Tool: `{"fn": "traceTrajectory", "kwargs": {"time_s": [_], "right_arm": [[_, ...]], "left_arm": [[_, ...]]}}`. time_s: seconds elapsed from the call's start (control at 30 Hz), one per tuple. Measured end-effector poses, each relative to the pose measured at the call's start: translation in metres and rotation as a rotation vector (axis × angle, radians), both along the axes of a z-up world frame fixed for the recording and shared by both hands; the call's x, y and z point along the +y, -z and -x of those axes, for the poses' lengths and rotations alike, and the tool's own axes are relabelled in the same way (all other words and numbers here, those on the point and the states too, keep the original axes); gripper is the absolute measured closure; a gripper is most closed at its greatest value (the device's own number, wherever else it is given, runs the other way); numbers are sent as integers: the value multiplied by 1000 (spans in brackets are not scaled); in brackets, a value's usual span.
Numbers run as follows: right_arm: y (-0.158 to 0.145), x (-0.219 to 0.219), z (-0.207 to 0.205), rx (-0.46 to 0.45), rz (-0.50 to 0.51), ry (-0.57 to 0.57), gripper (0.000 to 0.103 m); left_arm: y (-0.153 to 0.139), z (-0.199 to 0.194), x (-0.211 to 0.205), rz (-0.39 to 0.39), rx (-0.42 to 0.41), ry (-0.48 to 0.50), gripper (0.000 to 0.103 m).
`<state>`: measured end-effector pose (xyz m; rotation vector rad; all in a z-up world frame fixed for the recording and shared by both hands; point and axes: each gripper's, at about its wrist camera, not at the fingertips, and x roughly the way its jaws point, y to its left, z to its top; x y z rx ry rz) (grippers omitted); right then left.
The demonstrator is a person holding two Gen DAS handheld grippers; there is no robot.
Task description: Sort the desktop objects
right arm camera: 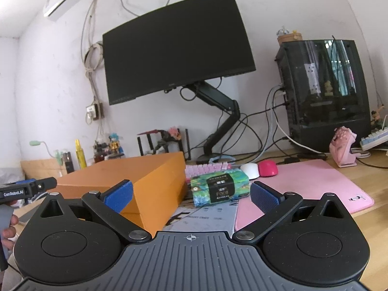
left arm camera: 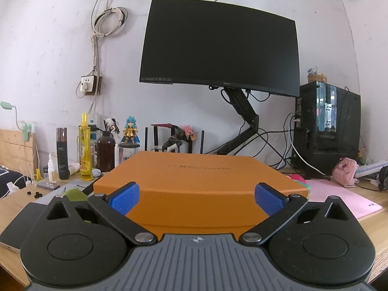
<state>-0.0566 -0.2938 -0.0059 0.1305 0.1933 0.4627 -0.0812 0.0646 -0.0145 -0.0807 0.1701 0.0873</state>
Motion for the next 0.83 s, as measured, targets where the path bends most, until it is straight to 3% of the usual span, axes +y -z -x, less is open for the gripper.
{"fn": "traceTrajectory", "kwargs": {"time_s": [0.33,0.83], "right_arm": [[1,0,3,5,5,2,0],[-1,2,4,1,14,3,0]], "left_arm": [[3,2,-6,-44,-9,-16,0],[5,2,-7,-51,6,-1,0]]}}
